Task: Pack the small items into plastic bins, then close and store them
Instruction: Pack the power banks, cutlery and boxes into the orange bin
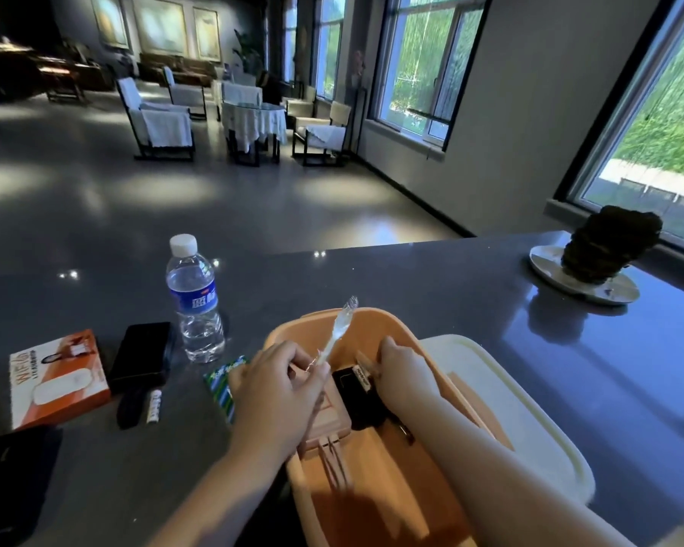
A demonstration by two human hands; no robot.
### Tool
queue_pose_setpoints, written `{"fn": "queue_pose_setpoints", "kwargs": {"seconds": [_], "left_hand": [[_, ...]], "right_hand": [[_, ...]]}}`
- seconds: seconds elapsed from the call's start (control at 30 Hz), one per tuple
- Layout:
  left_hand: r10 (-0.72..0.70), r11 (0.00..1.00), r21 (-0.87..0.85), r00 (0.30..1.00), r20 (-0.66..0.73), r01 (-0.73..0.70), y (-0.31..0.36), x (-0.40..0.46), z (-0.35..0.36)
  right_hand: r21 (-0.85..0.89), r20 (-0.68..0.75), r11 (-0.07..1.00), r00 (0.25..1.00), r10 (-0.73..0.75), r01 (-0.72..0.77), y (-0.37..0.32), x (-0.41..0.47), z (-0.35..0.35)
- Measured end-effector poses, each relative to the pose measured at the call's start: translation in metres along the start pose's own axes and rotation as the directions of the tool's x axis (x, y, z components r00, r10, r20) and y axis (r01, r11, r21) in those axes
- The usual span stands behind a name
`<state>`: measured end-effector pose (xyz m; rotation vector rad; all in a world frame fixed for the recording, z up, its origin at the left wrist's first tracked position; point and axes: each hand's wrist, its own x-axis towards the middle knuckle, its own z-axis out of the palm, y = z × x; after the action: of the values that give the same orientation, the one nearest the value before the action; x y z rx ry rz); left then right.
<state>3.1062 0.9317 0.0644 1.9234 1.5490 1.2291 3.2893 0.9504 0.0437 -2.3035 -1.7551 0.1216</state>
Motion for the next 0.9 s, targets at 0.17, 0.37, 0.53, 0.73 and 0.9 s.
{"fn": "queue_pose_setpoints", "kwargs": {"seconds": [0.17,0.37,0.53,0.73,0.9], "left_hand": [[-0.002,0.999,0.043,1.000,-0.005,0.002,-0.006,0.002,0.009],[-0.017,0.999,0.041,1.000,0.016,0.016,-0.010,0.002,0.013],[-0.024,1.000,0.008,1.000,0.014,0.023,-0.008,0.004,0.016],[0.047,0.996,0.071,0.991,0.124,-0.056,-0.009,0.004,0.020],[0.009,1.000,0.000,0.993,0.118,-0.009,-0.025,-0.005,0.015]], "right_hand": [[-0.075,0.212,0.997,0.977,-0.006,0.023,0.000,0.009,0.014],[-0.035,0.116,0.999,0.993,-0.030,0.034,0.000,0.004,-0.012],[0.848,0.236,0.527,0.931,-0.278,-0.058,-0.013,-0.016,-0.038],[0.830,0.173,0.545,0.984,-0.045,-0.121,-0.001,-0.004,-0.024],[0.082,0.058,0.996,0.998,0.015,-0.020,0.010,0.011,-0.018]]}}
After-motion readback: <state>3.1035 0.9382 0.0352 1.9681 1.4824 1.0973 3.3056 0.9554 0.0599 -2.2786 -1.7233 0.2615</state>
